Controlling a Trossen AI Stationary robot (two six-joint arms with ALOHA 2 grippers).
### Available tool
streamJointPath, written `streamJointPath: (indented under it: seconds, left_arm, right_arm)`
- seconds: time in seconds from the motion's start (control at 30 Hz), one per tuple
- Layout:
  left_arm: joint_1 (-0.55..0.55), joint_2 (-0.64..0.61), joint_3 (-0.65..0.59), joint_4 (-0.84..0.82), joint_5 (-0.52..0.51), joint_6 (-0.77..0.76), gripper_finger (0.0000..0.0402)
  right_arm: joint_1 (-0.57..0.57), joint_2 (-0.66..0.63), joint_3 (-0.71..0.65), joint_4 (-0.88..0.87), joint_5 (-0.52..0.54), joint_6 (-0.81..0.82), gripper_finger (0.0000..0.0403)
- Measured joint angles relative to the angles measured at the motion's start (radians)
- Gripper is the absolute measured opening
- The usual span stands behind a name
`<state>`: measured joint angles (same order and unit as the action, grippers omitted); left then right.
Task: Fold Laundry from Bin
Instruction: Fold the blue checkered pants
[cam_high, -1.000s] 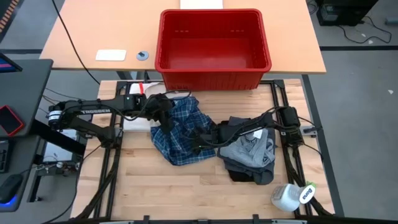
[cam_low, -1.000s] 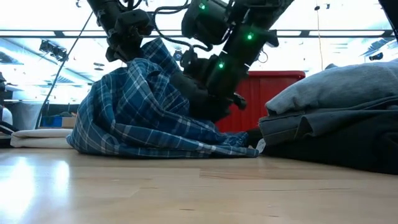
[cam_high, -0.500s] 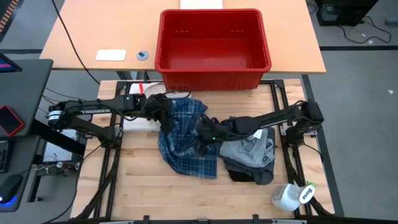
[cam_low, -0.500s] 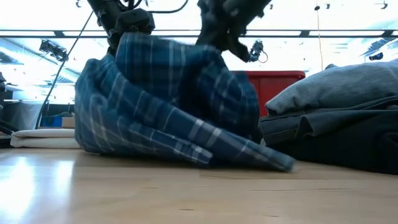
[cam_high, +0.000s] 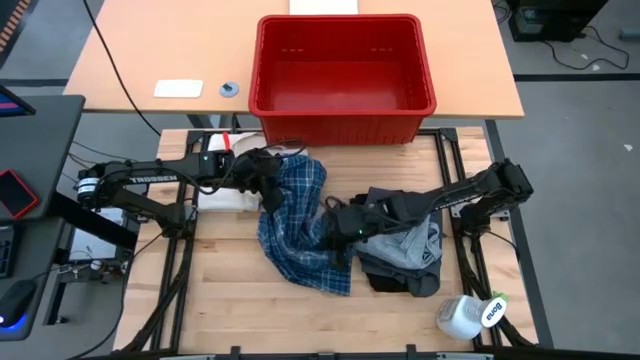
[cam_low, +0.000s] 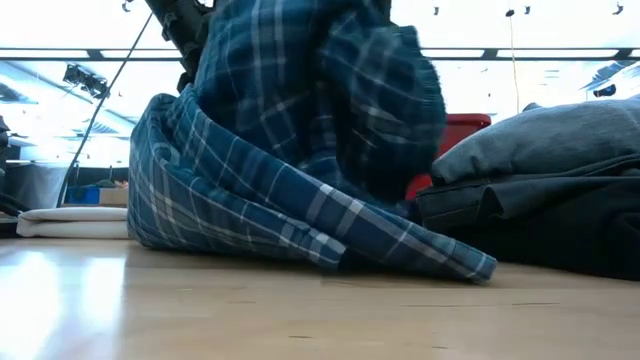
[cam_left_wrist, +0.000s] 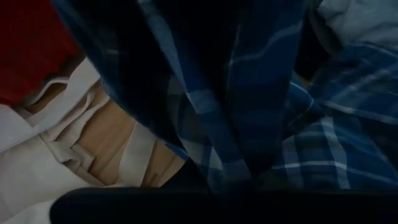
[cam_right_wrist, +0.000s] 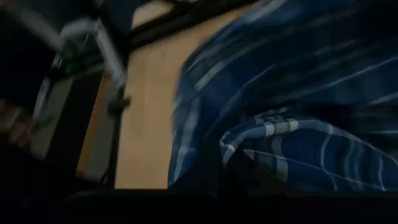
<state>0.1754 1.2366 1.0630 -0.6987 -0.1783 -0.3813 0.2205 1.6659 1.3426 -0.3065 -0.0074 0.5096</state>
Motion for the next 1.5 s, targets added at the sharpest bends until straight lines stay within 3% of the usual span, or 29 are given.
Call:
streamJointPath:
  seconds: [0.23,0.37,0.5,0.67,0.8,1.13,1.23,1.5]
  left_arm:
    - [0.0,0.0,0.0,0.005,0.0,0.0,0.0014]
    - [0.0,0.0,0.0,0.009,0.0,0.0,0.0014]
    - [0.0,0.0,0.0,0.008,0.019,0.0,0.0014]
    - [-0.001,0.0,0.0,0.008,0.033,0.001,0.0014]
    - [-0.001,-0.015,0.0,0.005,0.04,0.015,0.0014]
    - [-0.001,-0.073,0.001,-0.005,0.042,0.036,0.0014]
    - [-0.001,-0.09,0.001,-0.019,0.05,0.035,0.0014]
    - [-0.037,-0.168,0.0,-0.24,-0.021,0.035,0.0014]
  right_arm:
    - [0.076,0.098,0.0,-0.092,0.027,-0.03,0.0009]
    - [0.089,0.209,-0.002,-0.087,0.095,0.077,0.0025]
    - [0.086,0.305,-0.001,-0.058,0.056,0.183,0.0059]
    - [0.067,0.391,-0.001,-0.002,0.016,0.208,0.0131]
    - [0.035,0.364,-0.002,-0.015,-0.07,0.234,0.0183]
    - [0.041,0.136,0.0,-0.165,0.274,0.203,0.0202]
    - [0.03,0.154,0.0,-0.181,0.322,0.162,0.0202]
    - [-0.035,0.314,-0.002,-0.116,0.243,0.044,0.0201]
